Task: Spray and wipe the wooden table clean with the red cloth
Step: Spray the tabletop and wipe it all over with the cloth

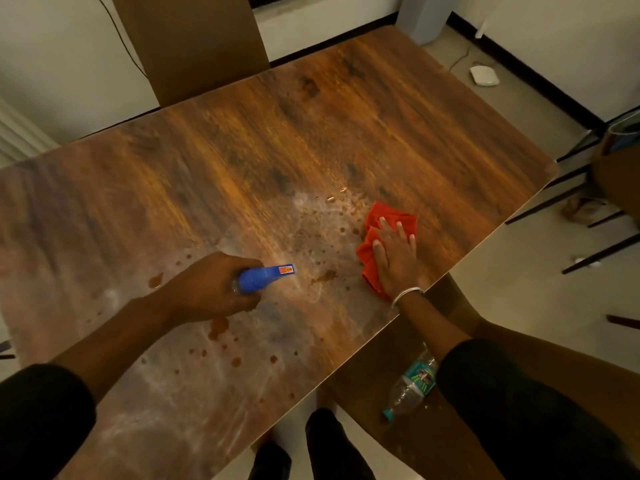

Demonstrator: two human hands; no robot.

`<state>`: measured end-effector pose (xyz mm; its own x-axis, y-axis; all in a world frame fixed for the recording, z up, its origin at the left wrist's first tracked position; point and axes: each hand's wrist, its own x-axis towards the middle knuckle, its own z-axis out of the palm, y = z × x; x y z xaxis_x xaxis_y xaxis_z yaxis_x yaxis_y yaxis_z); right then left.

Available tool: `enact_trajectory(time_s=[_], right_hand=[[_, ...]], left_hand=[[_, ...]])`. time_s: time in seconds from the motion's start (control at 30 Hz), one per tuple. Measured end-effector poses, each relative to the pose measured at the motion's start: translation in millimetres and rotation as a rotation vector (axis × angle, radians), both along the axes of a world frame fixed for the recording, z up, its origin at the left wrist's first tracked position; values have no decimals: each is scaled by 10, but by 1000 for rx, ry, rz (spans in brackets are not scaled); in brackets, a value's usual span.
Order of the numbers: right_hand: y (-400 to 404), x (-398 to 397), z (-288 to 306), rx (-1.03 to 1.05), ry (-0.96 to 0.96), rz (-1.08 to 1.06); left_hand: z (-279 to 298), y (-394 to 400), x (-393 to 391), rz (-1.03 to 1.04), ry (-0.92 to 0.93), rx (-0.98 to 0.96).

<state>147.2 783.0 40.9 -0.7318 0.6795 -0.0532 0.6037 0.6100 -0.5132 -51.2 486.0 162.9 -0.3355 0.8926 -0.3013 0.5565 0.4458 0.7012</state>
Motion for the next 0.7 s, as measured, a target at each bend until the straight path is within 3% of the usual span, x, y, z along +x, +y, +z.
enact_trajectory(time_s=[0.13,0.27,0.4,0.5,0.7], right_hand=[[-530,-3,-8,86,-125,180],[-1218,181,-135,273,-221,524],[-1196,480,-178,384,-200,765],[-860,335,-146,395,-290,735],[-629,-918,-68,240,-346,345]], left_hand=[[18,-78,19,35,-17,65],[45,-68,-3,129,-32,163],[85,-53,-56,208,-16,243],[125,-92,-84,213,-50,295],[51,-192,-85,347,-63,337]])
